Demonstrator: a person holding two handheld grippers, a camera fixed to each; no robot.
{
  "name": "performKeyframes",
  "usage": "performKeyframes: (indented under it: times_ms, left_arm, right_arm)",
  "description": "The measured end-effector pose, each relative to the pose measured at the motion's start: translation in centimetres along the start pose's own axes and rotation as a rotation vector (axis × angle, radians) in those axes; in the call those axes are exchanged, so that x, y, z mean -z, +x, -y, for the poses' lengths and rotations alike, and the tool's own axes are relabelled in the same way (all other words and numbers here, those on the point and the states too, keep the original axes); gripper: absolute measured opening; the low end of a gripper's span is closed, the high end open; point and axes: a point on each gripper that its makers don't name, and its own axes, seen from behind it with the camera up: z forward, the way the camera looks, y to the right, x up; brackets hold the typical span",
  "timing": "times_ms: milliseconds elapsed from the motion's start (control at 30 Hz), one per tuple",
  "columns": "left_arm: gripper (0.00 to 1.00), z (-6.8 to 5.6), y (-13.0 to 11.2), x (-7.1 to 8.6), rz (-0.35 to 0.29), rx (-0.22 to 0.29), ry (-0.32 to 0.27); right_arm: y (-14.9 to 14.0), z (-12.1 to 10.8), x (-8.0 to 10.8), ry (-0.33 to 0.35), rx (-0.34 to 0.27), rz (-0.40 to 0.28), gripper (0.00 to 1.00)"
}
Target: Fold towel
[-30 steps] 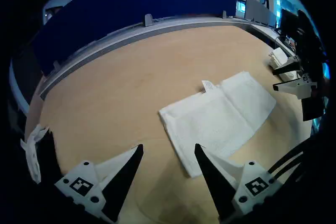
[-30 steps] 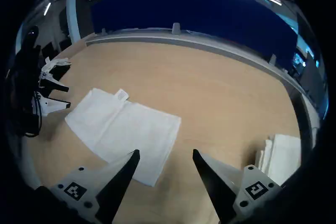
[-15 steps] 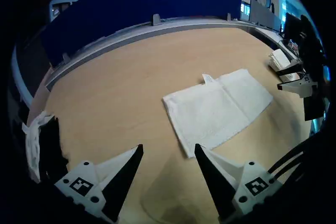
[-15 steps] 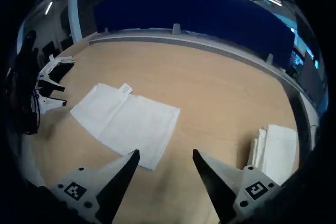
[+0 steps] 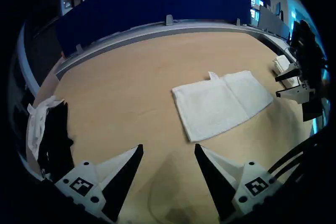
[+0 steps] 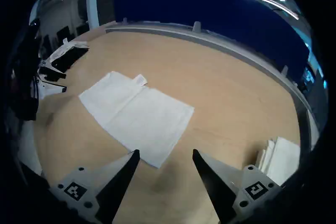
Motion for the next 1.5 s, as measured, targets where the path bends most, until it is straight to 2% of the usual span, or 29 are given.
performKeyframes:
  times_ms: [400, 700, 967, 1233, 1500]
  left_arm:
    - [0.90, 0.9, -2.2, 3.1, -0.003, 0.068, 0.061]
    - [0.91, 1.1, -3.7, 4.8, -0.001, 0.110, 0.094]
    - [0.90, 1.2, -4.6, 5.7, 0.002, 0.135, 0.112]
    - [0.91, 1.2, -5.1, 6.3, 0.004, 0.144, 0.117]
    - [0.90, 1.3, -5.1, 6.7, 0.002, 0.149, 0.121]
  right_arm:
    - [-1.3, 0.8, -1.1, 0.067, 0.119, 0.057, 0.94]
    - [-1.9, 1.3, -1.6, 0.111, 0.148, 0.078, 0.84]
    - [-2.6, 1.7, -2.0, 0.143, 0.176, 0.105, 0.74]
    - [-3.0, 1.6, -2.5, 0.145, 0.173, 0.124, 0.41]
    - [-3.4, 1.5, -2.8, 0.146, 0.160, 0.136, 0.25]
